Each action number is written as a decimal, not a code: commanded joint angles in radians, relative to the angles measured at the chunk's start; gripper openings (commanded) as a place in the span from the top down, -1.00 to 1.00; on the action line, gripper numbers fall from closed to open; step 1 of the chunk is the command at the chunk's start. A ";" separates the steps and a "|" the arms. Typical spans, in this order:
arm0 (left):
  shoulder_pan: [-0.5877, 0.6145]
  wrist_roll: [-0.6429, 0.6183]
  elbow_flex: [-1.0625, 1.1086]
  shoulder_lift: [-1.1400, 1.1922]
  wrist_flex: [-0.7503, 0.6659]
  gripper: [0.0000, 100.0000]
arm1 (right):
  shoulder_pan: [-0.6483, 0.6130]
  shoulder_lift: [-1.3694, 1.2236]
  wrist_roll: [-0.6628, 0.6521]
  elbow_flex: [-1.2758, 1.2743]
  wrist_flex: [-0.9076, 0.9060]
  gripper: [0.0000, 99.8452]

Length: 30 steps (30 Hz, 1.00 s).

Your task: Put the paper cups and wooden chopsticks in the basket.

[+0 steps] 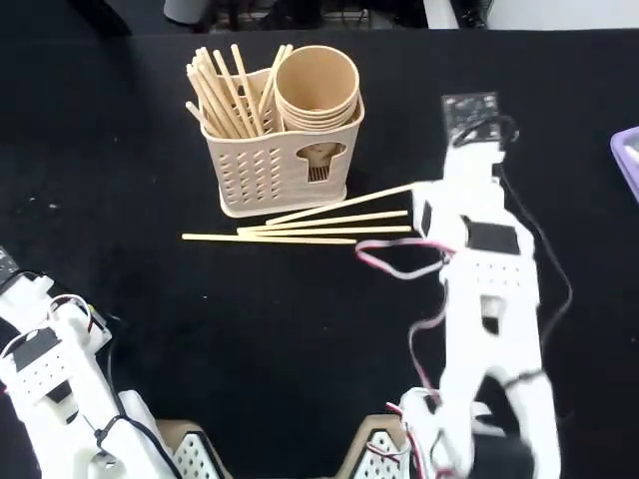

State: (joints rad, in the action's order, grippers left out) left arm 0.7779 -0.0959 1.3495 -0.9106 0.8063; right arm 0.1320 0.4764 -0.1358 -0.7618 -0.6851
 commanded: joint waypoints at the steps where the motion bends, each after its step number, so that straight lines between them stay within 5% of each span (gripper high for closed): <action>1: -0.012 -0.003 -0.048 -0.015 -0.015 0.73 | -0.009 -0.298 0.161 0.099 0.219 0.70; 5: -0.010 -0.003 -0.048 -0.015 -0.015 0.73 | -0.029 -0.567 0.307 0.302 0.229 0.69; 11: -0.007 -0.003 -0.048 -0.015 -0.015 0.73 | -0.032 -0.863 0.325 0.636 0.038 0.69; 24: -0.005 -0.003 -0.048 -0.015 -0.015 0.73 | -0.132 -1.092 0.313 0.995 -0.344 0.69; 30: -0.005 -0.003 -0.048 -0.015 -0.015 0.73 | -0.144 -1.090 0.152 0.992 -0.517 0.69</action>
State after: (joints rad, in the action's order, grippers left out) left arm 0.7779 -0.0959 1.3495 -0.9106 0.8063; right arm 0.0123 -0.6222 0.1128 0.1972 -1.0871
